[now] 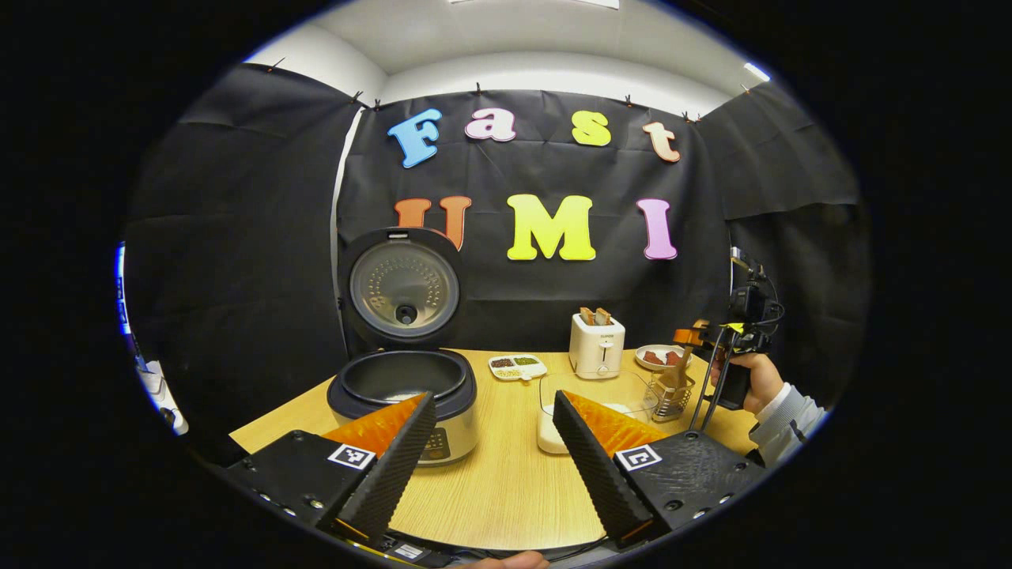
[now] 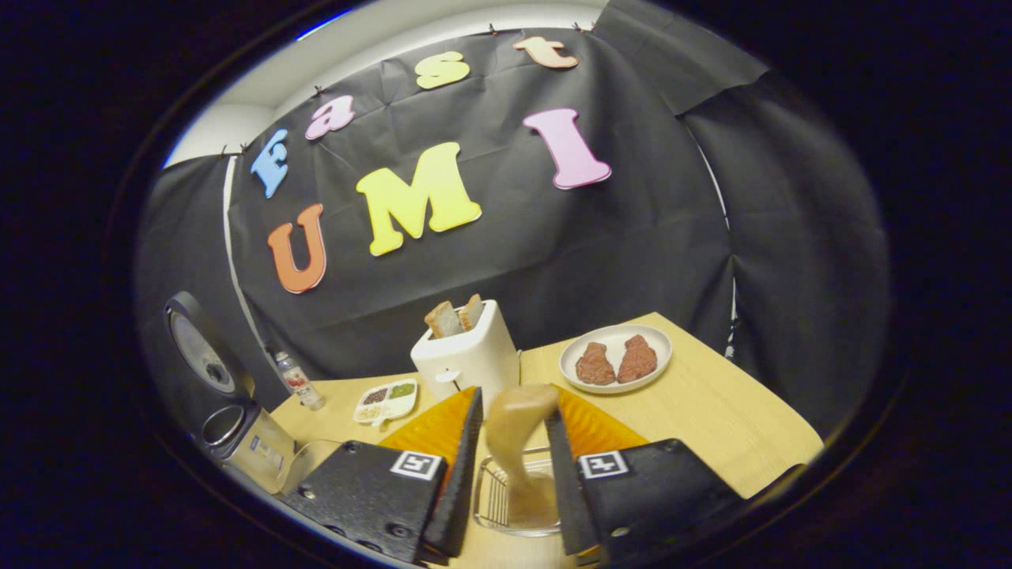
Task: Close the left gripper, press the button to open the rice cooker; take a wooden spoon from the chopstick holder with the right hand, scoop a spoonful of rice and pour it into the rice cooker, then put the wooden spoon back into the chopstick holder.
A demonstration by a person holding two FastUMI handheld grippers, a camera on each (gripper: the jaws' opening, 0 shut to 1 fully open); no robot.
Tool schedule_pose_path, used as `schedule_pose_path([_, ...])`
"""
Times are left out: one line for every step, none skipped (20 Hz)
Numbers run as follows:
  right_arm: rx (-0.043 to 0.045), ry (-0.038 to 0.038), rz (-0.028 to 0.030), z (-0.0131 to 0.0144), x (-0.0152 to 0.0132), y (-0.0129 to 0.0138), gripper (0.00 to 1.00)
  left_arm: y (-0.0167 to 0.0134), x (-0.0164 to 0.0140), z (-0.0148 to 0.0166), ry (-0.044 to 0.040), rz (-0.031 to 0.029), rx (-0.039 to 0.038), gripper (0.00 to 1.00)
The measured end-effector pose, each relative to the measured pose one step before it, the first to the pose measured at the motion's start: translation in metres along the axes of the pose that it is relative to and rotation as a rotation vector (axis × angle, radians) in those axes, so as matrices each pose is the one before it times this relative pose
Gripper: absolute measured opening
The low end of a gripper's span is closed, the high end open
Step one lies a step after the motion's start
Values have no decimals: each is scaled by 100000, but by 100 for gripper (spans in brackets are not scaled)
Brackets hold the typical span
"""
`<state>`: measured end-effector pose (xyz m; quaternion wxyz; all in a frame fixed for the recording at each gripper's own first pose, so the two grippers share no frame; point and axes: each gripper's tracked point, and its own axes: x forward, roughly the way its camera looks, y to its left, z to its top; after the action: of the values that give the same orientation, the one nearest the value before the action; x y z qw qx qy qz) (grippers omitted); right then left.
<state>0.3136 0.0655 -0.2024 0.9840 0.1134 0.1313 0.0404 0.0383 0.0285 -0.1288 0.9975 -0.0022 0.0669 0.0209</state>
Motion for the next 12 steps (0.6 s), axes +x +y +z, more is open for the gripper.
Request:
schedule_pose_path([-876, -1085, -2193, 126, -89, -480, 57, 76, 300, 61, -196, 275, 13, 95])
schedule_pose_path([-1187, -964, -1326, 342, -330, -173, 75, -45, 197, 12, 104, -105, 75, 95])
schedule_pose_path([-785, -1186, -1544, 432, -478, -263, 83, 114, 205, 10, 115, 132, 135, 95])
schedule_pose_path([-656, -1531, -1297, 620, -456, -227, 94, 180, 113, -21, 7, 467, 284, 95])
schedule_pose_path([-898, -1302, -1793, 392, -453, -252, 94, 252, 148, 39, -154, 589, 189, 95])
schedule_pose_path([-887, -1494, -774, 660, -1147, -160, 94, 196, 64, 70, -280, 457, 90, 95])
schedule_pose_path([-996, -1459, -195, 520, -254, -70, 100, 155, 80, 76, -294, 84, -210, 95])
schedule_pose_path([-994, -1914, 455, 830, -595, 76, 100, 174, 83, 89, -229, 74, -456, 95])
schedule_pose_path([-1341, -2953, -894, 1014, -1148, -146, 100, 175, 119, 86, -171, -200, -593, 95])
schedule_pose_path([-976, -3051, -418, 1193, -657, -142, 94, 294, -32, 106, 113, 267, -487, 95])
schedule_pose_path([-1618, -2470, -356, 1003, -1050, 134, 100, 364, 35, 114, -44, 524, -124, 95])
schedule_pose_path([-1746, -1928, -534, 862, -1053, 61, 94, 343, 120, 333, -403, 662, 182, 95])
